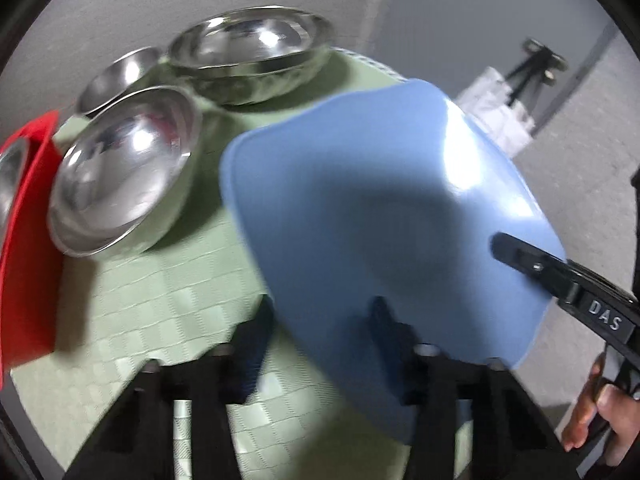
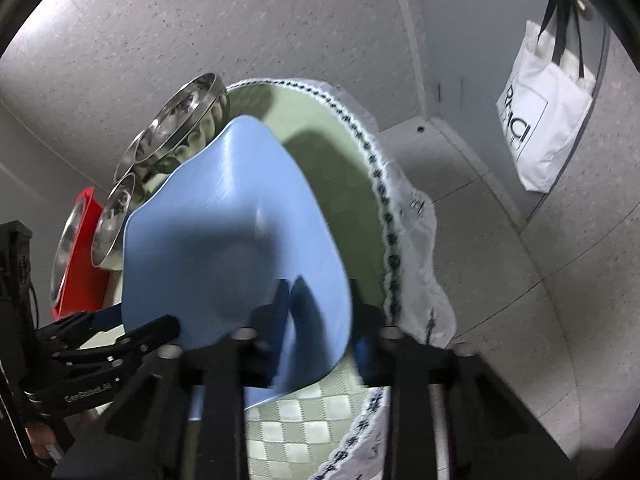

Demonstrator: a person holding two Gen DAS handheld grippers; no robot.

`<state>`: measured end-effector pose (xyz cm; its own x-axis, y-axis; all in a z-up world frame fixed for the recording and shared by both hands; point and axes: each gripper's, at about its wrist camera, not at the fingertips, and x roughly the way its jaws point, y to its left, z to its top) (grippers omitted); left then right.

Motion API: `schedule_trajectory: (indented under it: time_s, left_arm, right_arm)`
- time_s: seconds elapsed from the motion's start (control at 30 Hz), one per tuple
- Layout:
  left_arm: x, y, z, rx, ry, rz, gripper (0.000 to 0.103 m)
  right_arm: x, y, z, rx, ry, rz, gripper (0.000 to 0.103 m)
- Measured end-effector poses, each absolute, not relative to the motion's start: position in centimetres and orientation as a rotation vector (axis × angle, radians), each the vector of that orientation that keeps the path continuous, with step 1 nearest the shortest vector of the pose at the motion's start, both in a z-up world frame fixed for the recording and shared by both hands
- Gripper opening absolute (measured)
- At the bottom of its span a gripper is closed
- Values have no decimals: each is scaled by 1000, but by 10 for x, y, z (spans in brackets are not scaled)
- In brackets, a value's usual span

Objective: Organize plates and bowls
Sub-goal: 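Grasp the edge of the light-blue square plate with both grippers, then carry the blue plate over and stand it inside the red basin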

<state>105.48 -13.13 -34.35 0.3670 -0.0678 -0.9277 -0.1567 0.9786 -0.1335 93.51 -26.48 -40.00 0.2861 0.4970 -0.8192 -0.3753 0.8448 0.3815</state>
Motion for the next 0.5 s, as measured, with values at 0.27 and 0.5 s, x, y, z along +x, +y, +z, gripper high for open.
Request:
schedule_trajectory:
  time_s: [0.27, 0.5]
  left_arm:
    - [1047, -122, -323, -166, 1126, -61, 24]
    - [1009, -83, -273, -152, 1009, -182, 24]
  right_arm:
    - [904, -269, -374, 139, 1074, 505, 14]
    - [854, -256, -318, 162, 959, 434, 14]
